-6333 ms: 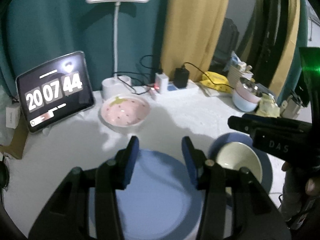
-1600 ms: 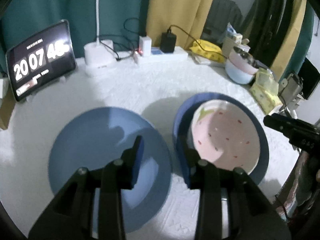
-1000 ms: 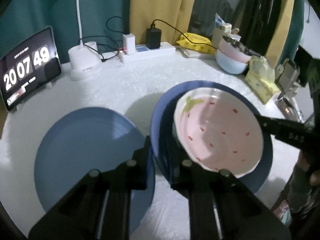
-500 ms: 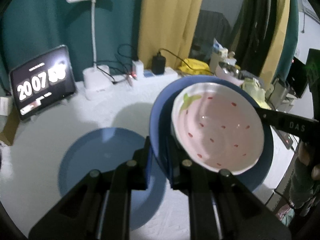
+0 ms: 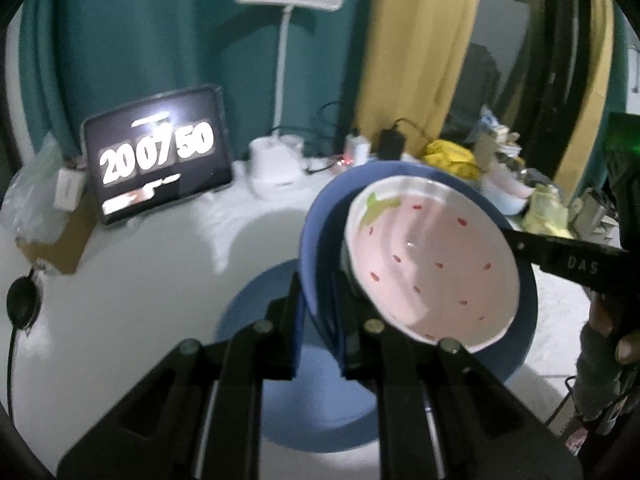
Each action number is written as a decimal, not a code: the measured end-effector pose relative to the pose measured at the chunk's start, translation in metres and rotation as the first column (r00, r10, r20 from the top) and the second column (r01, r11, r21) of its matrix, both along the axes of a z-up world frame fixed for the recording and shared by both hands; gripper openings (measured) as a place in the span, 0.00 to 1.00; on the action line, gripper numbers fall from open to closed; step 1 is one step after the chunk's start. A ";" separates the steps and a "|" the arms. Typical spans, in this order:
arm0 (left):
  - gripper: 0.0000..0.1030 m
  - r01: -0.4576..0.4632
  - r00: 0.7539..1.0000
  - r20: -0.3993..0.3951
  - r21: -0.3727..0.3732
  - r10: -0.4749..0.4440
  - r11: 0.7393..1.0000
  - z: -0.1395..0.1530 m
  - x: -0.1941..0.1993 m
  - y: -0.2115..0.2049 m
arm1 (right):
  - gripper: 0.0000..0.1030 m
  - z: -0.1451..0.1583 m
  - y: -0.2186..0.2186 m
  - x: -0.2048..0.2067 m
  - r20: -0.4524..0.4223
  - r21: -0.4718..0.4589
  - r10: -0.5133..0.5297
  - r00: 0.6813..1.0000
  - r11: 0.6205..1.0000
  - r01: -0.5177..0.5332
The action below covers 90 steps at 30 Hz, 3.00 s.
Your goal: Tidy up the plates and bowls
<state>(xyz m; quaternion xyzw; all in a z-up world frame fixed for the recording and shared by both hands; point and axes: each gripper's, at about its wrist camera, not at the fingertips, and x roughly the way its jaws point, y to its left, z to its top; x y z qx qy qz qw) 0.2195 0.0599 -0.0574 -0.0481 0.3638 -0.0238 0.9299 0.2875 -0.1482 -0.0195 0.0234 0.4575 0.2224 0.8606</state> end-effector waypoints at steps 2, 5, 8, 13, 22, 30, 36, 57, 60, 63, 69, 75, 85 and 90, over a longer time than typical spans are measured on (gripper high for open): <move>0.11 -0.018 1.000 -0.019 0.003 0.018 1.000 -0.009 0.001 0.011 | 0.07 -0.011 0.013 0.004 -0.024 -0.005 0.014 1.000 1.000 -0.015; 0.11 -0.040 0.998 -0.045 0.005 0.040 0.999 -0.021 0.004 0.024 | 0.08 -0.024 0.027 0.007 -0.053 -0.013 0.028 0.998 0.999 -0.029; 0.11 -0.051 0.997 -0.065 0.010 0.051 0.999 -0.031 0.006 0.031 | 0.08 -0.034 0.037 0.010 -0.070 -0.030 0.033 0.997 0.999 -0.036; 0.14 -0.068 0.995 -0.069 0.010 0.069 0.998 -0.040 0.009 0.037 | 0.09 -0.036 0.046 0.009 -0.038 -0.070 0.035 0.999 0.997 -0.037; 0.48 -0.161 0.987 -0.005 0.090 0.162 0.983 -0.030 -0.010 0.040 | 0.45 -0.021 0.029 -0.002 0.067 -0.143 -0.023 0.998 0.989 0.032; 0.71 -0.179 0.977 0.133 0.086 0.167 0.980 0.012 -0.043 0.023 | 0.55 0.018 0.008 -0.036 0.218 -0.184 -0.041 0.975 0.979 0.082; 0.77 -0.137 0.963 0.240 0.060 0.119 0.989 0.044 -0.067 -0.004 | 0.61 0.047 -0.006 -0.065 0.313 -0.184 -0.052 0.948 0.976 0.115; 0.85 -0.089 0.881 0.471 0.062 0.050 0.994 0.087 -0.156 -0.068 | 0.69 0.114 -0.054 -0.162 0.580 -0.106 -0.078 0.811 0.980 0.171; 0.85 -0.082 0.877 0.479 0.057 0.044 0.995 0.087 -0.164 -0.070 | 0.69 0.117 -0.059 -0.174 0.595 -0.094 -0.085 0.800 0.980 0.174; 0.85 -0.079 0.868 0.496 0.060 0.039 0.995 0.089 -0.174 -0.073 | 0.69 0.120 -0.064 -0.186 0.609 -0.079 -0.095 0.788 0.981 0.180; 0.85 -0.075 0.851 0.524 0.064 0.030 0.995 0.095 -0.194 -0.078 | 0.70 0.128 -0.071 -0.208 0.640 -0.049 -0.110 0.761 0.982 0.184; 0.85 -0.071 0.833 0.553 0.064 0.023 0.995 0.105 -0.211 -0.083 | 0.70 0.135 -0.073 -0.224 0.660 -0.036 -0.113 0.743 0.983 0.181; 0.85 -0.088 0.800 0.599 0.060 0.034 0.994 0.124 -0.229 -0.081 | 0.71 0.150 -0.076 -0.239 0.685 -0.011 -0.120 0.719 0.984 0.175; 0.85 -0.095 0.798 0.602 0.068 0.035 0.993 0.128 -0.232 -0.082 | 0.71 0.154 -0.074 -0.240 0.687 -0.002 -0.124 0.716 0.985 0.173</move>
